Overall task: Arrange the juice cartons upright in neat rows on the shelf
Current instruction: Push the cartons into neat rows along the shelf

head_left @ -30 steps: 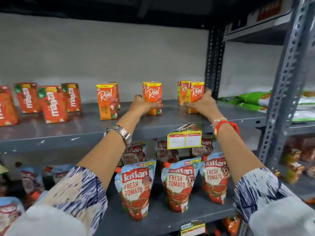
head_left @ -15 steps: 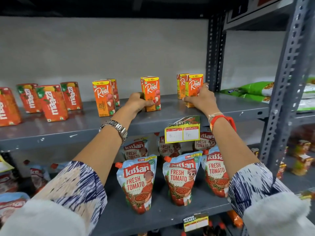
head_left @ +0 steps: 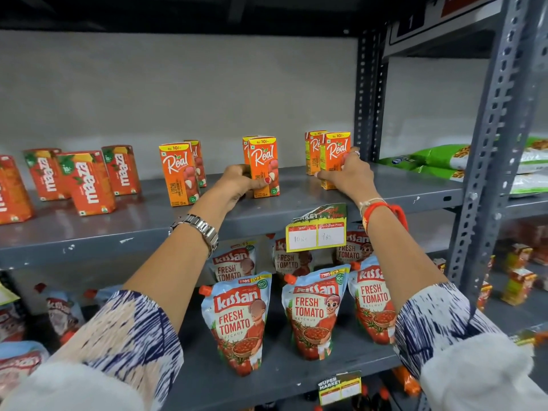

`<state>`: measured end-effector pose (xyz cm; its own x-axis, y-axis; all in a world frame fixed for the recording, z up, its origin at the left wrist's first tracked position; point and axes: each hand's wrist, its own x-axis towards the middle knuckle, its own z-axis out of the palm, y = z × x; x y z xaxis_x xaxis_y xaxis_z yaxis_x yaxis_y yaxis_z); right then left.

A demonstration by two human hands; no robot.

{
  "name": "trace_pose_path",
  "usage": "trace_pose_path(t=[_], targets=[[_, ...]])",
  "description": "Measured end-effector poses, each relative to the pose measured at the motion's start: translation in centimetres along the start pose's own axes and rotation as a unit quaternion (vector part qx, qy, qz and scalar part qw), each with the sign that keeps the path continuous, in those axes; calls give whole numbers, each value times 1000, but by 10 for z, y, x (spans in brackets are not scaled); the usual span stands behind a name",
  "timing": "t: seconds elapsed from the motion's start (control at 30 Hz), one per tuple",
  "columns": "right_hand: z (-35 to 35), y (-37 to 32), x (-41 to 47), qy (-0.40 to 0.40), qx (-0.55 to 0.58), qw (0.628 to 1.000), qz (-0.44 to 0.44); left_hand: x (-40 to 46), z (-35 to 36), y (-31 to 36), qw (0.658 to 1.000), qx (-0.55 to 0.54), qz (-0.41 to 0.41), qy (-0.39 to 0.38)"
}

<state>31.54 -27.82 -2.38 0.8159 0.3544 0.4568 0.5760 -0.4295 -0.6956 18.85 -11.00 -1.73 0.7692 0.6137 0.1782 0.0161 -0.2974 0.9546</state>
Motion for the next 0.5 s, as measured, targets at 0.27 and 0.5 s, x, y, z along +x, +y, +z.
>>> trace_pose_path(t=[0.27, 0.5], targets=[[2, 0, 0, 12, -10, 1000, 1, -1, 1, 0, 1000, 0, 2, 3], [1, -1, -2, 23, -23, 999, -5, -1, 2, 1, 1000, -2, 2, 5]])
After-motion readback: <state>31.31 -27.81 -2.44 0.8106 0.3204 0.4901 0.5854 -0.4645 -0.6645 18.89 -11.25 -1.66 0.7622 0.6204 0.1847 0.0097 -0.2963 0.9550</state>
